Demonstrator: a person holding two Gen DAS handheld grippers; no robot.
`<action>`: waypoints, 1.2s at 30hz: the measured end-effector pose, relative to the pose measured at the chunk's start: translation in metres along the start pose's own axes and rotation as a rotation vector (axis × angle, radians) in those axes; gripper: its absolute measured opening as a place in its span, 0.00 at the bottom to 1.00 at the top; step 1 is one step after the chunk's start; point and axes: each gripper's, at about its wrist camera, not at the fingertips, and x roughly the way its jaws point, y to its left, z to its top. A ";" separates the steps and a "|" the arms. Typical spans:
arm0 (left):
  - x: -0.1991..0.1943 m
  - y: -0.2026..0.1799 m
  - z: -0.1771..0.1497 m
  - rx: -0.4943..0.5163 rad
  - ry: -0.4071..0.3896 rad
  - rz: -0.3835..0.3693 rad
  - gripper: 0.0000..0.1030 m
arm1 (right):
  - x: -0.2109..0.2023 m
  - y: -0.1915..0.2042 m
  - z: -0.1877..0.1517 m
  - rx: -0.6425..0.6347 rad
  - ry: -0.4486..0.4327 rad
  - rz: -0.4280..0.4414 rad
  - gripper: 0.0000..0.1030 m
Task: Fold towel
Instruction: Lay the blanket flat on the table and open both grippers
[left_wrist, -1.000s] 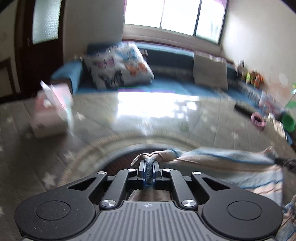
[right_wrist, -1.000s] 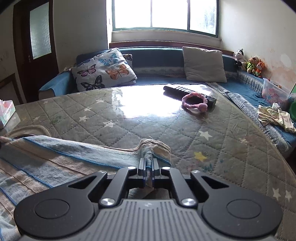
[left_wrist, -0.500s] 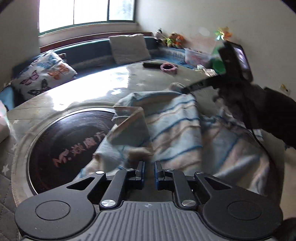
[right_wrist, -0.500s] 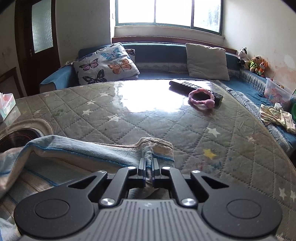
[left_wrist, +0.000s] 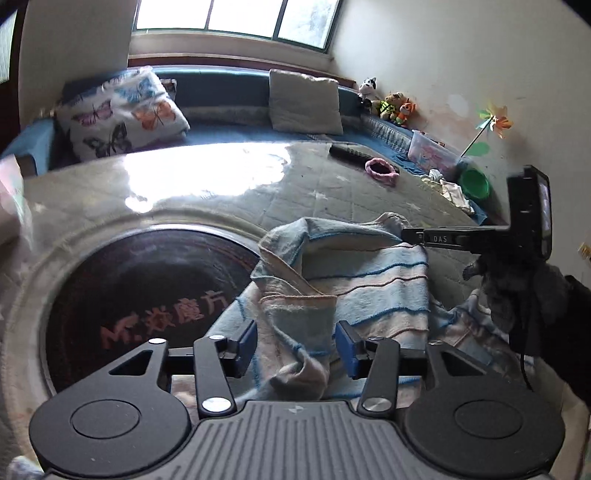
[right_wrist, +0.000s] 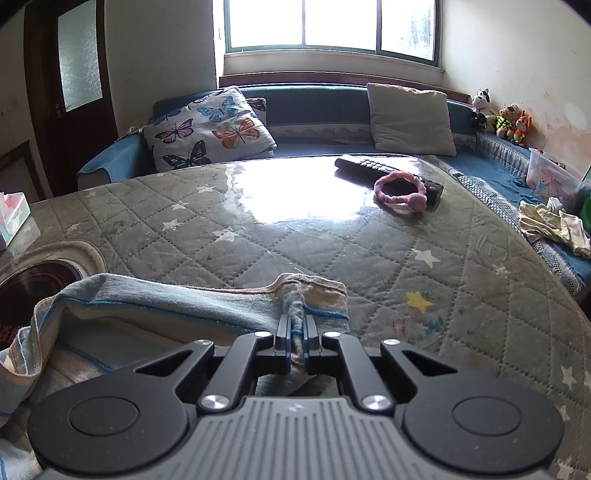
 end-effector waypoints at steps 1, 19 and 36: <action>0.004 0.001 0.000 -0.010 0.006 -0.008 0.08 | 0.000 0.000 0.000 -0.001 0.000 0.001 0.05; -0.045 0.123 0.067 -0.031 -0.283 0.556 0.02 | 0.012 0.042 0.061 -0.036 -0.096 0.104 0.05; 0.009 0.177 0.043 -0.072 -0.115 0.632 0.03 | 0.072 0.053 0.061 -0.024 0.010 0.115 0.11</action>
